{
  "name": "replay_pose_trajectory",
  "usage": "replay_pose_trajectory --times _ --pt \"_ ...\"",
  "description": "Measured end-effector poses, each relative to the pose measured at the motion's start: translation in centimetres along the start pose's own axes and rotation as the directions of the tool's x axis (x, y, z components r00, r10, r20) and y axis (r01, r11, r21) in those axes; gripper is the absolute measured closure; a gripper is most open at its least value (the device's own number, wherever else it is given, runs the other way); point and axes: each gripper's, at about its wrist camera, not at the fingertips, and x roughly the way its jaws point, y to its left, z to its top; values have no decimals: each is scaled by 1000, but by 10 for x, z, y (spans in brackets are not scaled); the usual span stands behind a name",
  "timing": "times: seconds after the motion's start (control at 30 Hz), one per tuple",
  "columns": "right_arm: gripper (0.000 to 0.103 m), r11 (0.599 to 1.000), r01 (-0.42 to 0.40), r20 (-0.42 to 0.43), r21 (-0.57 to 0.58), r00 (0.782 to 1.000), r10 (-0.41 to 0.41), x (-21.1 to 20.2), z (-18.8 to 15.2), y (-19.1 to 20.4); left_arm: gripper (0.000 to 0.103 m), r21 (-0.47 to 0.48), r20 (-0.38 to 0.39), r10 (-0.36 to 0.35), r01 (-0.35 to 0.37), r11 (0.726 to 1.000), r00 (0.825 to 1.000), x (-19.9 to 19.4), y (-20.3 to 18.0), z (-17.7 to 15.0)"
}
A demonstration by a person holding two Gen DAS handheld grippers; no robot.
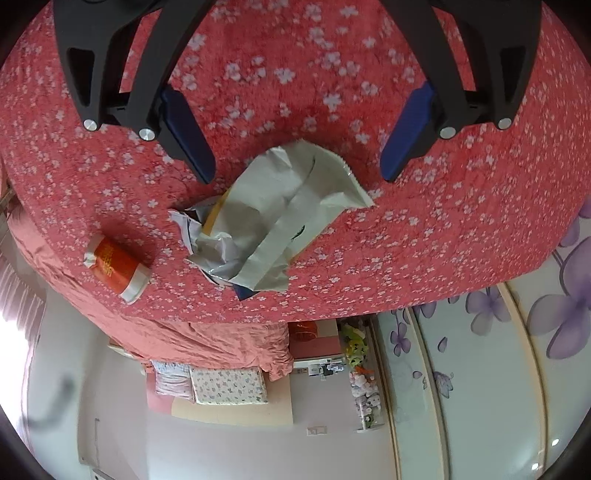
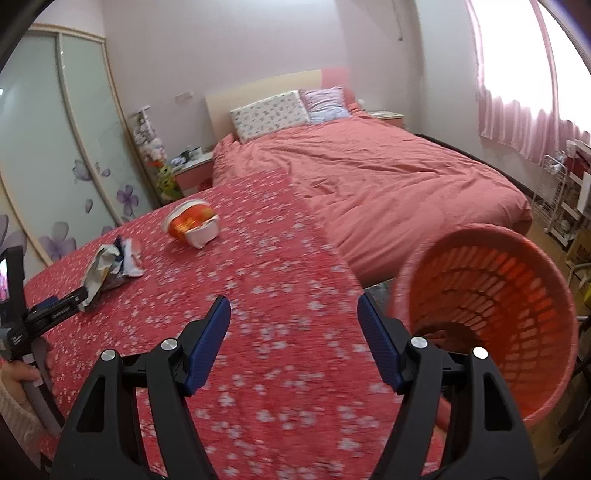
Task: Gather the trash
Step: 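Move both open tools back over the remaining wrappers on the bed, then grasp the silver foil wrapper with the left tool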
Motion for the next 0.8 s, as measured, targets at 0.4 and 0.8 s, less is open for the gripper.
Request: replay_pose_trajectory --times 0.4,0.8 --pt "32 999 -39 -61 -16 997 38 17 -4 26 22 82 -43 44 -41 996 998 36 -15 11" --pt "32 998 -67 -82 -20 994 65 19 -7 37 83 -10 -88 -41 41 999 995 42 20 10"
